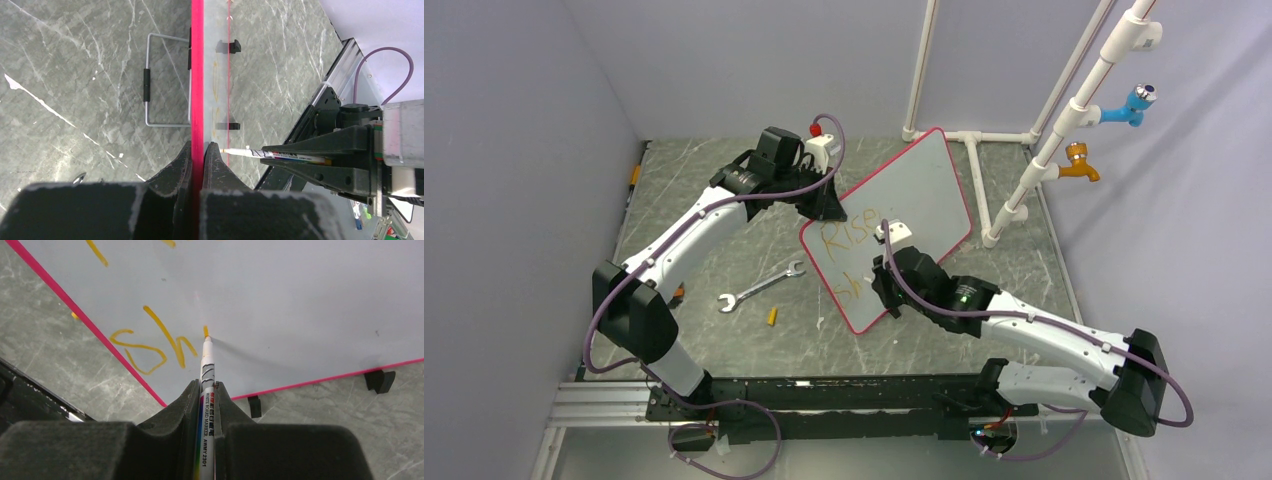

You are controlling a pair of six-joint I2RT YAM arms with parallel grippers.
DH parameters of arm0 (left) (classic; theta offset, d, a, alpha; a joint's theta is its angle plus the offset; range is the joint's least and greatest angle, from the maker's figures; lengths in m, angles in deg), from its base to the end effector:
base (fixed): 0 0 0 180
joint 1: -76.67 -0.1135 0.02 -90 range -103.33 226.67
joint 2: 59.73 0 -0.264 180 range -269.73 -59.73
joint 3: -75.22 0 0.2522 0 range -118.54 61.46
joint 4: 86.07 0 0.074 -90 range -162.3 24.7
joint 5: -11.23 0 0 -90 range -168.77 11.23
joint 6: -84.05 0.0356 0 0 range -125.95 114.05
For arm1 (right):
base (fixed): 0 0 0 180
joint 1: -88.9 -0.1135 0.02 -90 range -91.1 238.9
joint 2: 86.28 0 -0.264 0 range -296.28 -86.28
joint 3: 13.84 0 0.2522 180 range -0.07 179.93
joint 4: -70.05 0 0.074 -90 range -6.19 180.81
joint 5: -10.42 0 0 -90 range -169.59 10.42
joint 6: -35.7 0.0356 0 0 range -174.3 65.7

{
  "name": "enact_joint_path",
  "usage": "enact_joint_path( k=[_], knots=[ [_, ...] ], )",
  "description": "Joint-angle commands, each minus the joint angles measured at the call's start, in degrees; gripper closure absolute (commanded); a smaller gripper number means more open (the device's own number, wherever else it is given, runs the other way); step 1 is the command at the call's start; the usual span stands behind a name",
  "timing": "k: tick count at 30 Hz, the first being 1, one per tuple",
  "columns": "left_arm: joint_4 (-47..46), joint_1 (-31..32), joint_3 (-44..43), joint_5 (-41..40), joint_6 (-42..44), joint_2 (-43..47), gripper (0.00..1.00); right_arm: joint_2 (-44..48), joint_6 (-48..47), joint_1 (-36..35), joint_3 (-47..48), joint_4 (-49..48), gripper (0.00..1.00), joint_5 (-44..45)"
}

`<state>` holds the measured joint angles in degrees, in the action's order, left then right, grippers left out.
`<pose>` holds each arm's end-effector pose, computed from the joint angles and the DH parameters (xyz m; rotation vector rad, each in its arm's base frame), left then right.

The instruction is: Write a sentence on the whiteboard

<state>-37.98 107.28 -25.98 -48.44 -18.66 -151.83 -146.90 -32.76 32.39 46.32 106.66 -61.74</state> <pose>0.3008 -0.1988 0.3513 0.6554 2.2387 -0.9901 0.1353 0.1848 0.2765 -0.4987 2.1570 0.4227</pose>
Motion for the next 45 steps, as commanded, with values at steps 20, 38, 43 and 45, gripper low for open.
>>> enact_joint_path(
  k=[20,38,43,45],
  knots=[
    [-0.4,-0.7,0.4,-12.2,10.3,1.8,1.0,3.3,0.9,0.1,3.4,1.2,1.0,-2.2],
    [-0.4,-0.7,0.7,-11.8,10.2,1.9,1.0,-3.7,-2.1,0.6,6.3,-2.7,1.0,0.2],
    [-0.5,-0.7,0.7,-11.7,10.1,2.2,1.0,-3.1,-1.7,1.1,4.4,-2.4,1.0,0.5],
    [-0.5,-0.7,0.8,-11.8,10.1,2.4,1.0,-3.2,-1.7,1.1,4.0,-2.1,1.0,0.8]
  ],
)
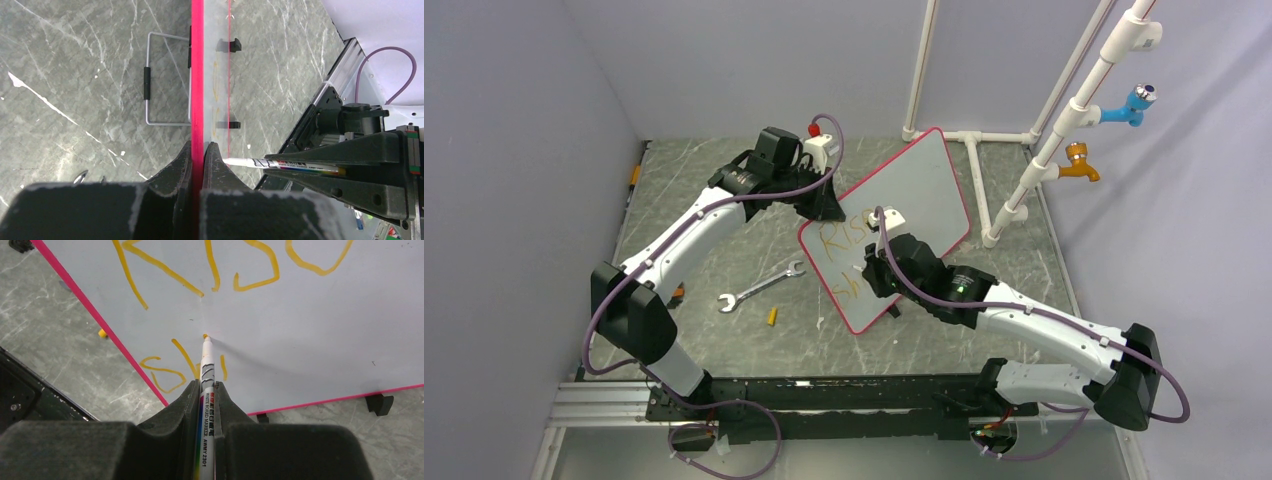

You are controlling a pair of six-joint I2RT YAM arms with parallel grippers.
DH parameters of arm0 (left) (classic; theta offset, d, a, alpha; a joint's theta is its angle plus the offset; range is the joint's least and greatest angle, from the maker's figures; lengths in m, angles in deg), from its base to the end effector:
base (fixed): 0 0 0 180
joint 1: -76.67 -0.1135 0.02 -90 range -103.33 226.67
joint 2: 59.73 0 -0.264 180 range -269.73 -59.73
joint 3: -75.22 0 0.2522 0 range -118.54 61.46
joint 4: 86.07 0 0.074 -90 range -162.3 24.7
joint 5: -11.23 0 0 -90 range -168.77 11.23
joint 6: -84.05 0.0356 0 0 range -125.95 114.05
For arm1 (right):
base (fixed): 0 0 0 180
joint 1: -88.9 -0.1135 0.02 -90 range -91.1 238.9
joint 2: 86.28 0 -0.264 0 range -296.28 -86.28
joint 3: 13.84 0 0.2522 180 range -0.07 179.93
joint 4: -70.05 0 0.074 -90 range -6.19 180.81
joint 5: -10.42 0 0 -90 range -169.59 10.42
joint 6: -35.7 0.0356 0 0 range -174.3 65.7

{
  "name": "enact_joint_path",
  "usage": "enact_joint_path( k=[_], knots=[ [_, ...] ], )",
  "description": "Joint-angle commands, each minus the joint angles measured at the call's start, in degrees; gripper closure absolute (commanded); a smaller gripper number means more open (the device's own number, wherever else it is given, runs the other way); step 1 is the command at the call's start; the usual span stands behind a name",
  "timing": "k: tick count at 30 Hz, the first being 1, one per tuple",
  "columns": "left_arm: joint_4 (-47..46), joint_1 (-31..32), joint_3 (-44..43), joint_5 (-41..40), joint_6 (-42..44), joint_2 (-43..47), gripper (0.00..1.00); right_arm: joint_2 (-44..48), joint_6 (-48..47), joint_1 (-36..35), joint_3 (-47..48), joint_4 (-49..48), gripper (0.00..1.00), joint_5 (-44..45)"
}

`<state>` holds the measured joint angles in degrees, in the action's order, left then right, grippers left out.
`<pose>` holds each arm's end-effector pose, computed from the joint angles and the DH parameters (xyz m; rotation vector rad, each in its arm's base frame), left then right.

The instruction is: Write a sentence on the whiteboard

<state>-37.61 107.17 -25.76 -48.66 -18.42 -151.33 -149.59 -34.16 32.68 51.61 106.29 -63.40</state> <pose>0.2990 -0.1969 0.3524 0.6553 2.2390 -0.9827 0.1434 0.1965 0.2981 -0.5165 2.1146 0.4694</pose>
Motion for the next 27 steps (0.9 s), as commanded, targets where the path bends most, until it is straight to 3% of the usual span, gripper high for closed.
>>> enact_joint_path(
  k=[1,27],
  knots=[
    [-0.9,-0.6,0.6,-11.6,9.9,1.9,1.0,-0.5,-0.2,0.9,-1.4,-1.6,1.0,2.6],
    [-0.7,-0.5,0.9,-12.7,10.2,2.5,1.0,4.9,0.4,1.0,-4.1,-0.8,1.0,5.2]
  ],
)
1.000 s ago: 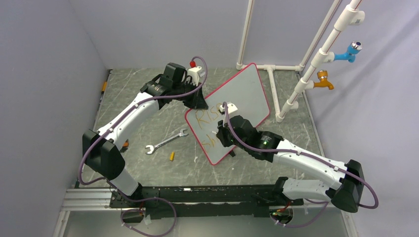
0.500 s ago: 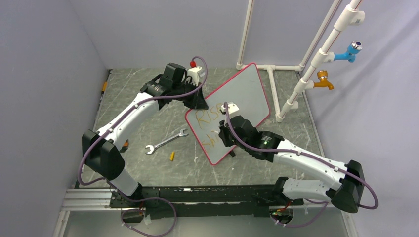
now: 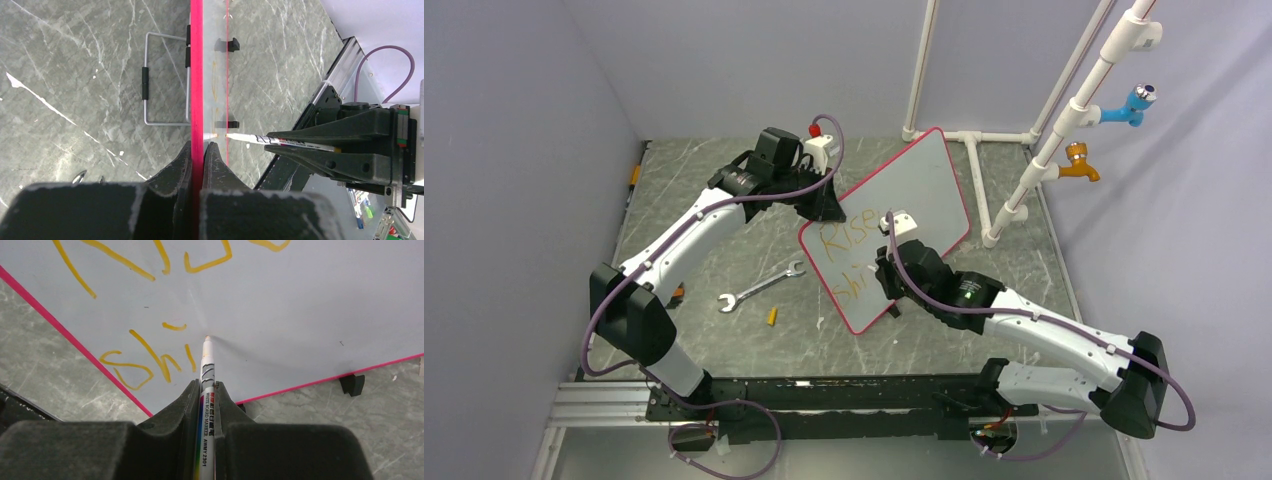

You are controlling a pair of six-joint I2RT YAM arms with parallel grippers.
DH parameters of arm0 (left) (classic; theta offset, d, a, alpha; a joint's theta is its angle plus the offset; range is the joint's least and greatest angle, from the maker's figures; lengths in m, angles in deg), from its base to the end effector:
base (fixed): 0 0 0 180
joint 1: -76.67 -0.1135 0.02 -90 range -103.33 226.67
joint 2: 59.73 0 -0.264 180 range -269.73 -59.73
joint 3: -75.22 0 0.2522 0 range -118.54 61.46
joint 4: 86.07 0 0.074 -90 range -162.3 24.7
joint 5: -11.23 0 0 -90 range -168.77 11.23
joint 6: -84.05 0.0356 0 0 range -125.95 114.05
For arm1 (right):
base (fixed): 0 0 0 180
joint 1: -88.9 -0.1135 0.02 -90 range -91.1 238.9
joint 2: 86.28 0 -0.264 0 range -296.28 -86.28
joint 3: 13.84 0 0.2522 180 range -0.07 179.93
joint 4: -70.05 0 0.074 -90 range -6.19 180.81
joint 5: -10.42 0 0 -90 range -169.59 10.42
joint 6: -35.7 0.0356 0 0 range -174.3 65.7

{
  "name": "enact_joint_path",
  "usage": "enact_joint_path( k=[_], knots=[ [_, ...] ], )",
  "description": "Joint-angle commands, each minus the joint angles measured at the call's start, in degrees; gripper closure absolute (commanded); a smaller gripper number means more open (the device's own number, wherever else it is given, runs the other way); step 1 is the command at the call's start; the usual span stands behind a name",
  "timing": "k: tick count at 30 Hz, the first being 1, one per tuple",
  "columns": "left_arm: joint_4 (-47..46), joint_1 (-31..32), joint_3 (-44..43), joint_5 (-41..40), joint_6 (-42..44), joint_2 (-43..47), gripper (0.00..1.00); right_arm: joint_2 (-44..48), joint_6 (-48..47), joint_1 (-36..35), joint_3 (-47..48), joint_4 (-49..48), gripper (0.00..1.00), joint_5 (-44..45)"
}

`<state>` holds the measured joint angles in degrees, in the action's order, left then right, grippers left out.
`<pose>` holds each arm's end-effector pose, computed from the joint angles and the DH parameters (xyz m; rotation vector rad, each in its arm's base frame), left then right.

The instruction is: Write a sentence on the whiteboard

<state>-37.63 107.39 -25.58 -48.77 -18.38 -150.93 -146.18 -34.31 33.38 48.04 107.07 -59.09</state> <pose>0.2968 -0.1971 0.3538 0.6598 2.2339 -0.9824 0.1391 0.1805 0.2890 -0.4642 2.1122 0.3780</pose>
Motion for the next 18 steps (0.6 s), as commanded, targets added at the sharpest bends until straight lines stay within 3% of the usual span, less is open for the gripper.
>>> enact_joint_path(
  k=[1,18],
  knots=[
    [-0.7,-0.8,0.7,-12.6,10.1,2.1,1.0,1.5,0.6,0.2,-0.5,-1.6,1.0,0.8],
    [-0.6,-0.8,0.8,-12.8,10.2,2.1,1.0,0.5,0.1,0.2,0.5,-3.0,1.0,-1.3]
  ],
)
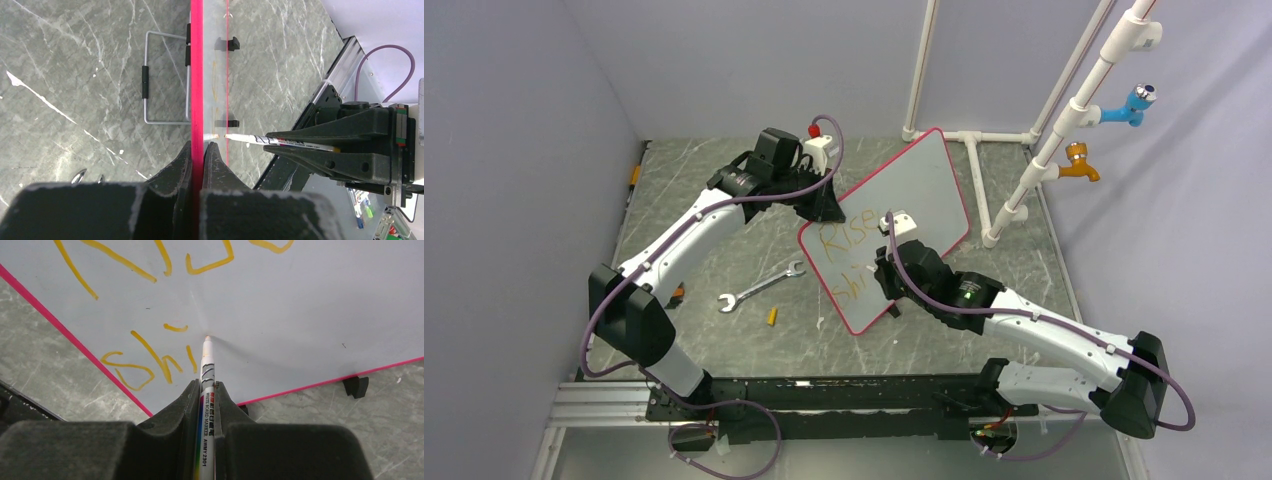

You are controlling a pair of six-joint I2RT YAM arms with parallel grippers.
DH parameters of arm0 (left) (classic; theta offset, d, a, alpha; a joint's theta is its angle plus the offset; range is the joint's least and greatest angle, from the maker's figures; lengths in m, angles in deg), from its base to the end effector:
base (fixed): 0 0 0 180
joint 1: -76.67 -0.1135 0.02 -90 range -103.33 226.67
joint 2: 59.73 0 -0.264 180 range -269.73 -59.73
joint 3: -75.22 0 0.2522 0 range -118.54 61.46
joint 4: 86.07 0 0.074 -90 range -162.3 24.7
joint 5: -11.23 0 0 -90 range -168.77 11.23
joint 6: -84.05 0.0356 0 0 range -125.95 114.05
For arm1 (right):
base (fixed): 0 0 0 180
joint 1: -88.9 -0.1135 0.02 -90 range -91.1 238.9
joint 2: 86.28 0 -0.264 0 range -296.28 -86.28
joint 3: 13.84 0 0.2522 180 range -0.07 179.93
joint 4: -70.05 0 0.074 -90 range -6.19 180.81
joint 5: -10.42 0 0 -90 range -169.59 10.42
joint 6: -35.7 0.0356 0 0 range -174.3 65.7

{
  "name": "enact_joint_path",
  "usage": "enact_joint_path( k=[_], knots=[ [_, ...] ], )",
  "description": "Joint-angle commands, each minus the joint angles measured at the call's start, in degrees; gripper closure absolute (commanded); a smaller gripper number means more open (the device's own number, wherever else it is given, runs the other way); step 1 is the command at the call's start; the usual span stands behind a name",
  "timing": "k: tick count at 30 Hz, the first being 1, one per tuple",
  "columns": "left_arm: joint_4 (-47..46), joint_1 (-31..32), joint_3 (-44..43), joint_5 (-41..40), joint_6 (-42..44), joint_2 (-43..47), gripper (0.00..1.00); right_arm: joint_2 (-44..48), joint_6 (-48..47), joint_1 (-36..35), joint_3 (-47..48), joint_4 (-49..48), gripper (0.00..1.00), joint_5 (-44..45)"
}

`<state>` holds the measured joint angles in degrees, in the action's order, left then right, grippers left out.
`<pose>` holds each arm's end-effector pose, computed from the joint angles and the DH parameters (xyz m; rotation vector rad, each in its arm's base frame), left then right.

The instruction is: Write a sentence on the whiteboard

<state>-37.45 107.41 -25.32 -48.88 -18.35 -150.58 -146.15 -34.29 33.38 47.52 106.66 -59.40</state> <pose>0.2953 -0.1962 0.3540 0.6595 2.2356 -0.9800 0.1389 0.1805 0.2866 -0.4679 2.1147 0.3824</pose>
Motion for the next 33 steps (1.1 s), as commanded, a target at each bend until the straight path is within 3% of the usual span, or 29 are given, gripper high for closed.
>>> enact_joint_path(
  k=[1,11,23,33],
  knots=[
    [-0.8,-0.8,0.6,-12.7,10.2,1.7,1.0,0.4,0.0,0.2,1.1,-2.7,1.0,-1.0],
    [0.4,-2.2,1.1,-19.2,13.8,2.9,1.0,0.4,-0.1,0.2,1.4,-3.5,1.0,-2.3],
    [-0.5,-11.2,1.0,-14.5,14.2,2.6,1.0,-0.6,-2.4,0.2,5.2,-3.7,1.0,-2.4],
    [-0.7,-11.8,-0.2,-3.9,16.8,-2.1,1.0,-4.1,-4.9,1.1,4.9,-10.2,1.0,-6.2]
  ],
)
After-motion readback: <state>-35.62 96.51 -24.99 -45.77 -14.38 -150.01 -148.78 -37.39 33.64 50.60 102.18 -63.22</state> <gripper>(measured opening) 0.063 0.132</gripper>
